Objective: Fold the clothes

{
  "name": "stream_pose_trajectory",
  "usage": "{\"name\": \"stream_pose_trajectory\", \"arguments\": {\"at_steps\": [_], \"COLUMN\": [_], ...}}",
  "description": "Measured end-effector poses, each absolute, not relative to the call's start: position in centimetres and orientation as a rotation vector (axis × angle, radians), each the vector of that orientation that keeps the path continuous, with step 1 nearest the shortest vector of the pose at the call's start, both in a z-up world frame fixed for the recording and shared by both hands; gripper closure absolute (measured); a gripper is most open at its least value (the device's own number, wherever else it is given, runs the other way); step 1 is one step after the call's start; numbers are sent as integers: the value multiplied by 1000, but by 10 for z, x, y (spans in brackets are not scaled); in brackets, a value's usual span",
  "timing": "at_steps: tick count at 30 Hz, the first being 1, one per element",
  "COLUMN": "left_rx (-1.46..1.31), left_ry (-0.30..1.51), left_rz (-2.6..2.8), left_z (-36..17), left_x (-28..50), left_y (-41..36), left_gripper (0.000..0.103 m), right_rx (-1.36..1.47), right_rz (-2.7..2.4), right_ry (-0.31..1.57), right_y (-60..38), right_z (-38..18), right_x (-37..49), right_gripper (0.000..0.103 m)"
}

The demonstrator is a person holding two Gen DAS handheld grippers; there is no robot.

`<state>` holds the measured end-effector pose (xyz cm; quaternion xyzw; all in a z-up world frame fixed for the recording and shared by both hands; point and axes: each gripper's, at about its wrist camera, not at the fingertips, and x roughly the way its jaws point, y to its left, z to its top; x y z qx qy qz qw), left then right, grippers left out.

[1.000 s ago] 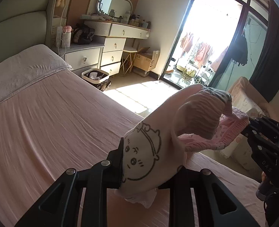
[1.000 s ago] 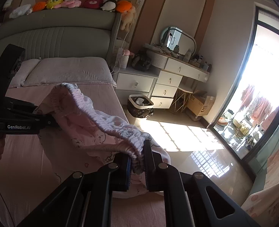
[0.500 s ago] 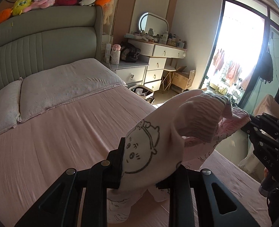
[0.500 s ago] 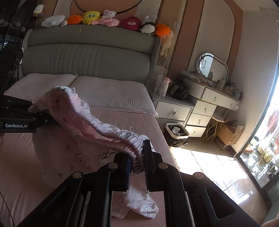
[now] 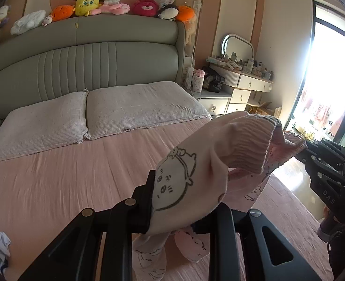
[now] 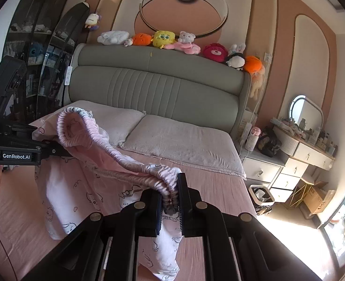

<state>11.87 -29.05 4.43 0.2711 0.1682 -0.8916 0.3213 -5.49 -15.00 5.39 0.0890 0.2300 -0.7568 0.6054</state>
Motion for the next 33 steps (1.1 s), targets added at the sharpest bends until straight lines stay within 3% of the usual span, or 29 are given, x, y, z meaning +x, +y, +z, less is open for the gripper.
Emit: {"name": "stream_pose_trajectory", "arguments": {"at_steps": [14, 20, 33], "left_rx": [665, 767, 946], "left_ry": [463, 440, 721], "left_rz": [-2241, -2233, -2193], "left_z": [48, 14, -87], "left_x": [179, 194, 219], "left_y": [-335, -342, -388], "left_gripper": [81, 81, 81], "right_rx": [217, 270, 512], "right_rz": [-1628, -1634, -1584], "right_ry": [395, 407, 515], "right_y": [-203, -222, -273], "right_z": [63, 38, -61], "right_x": [-2, 15, 39], "right_gripper": [95, 95, 95]}}
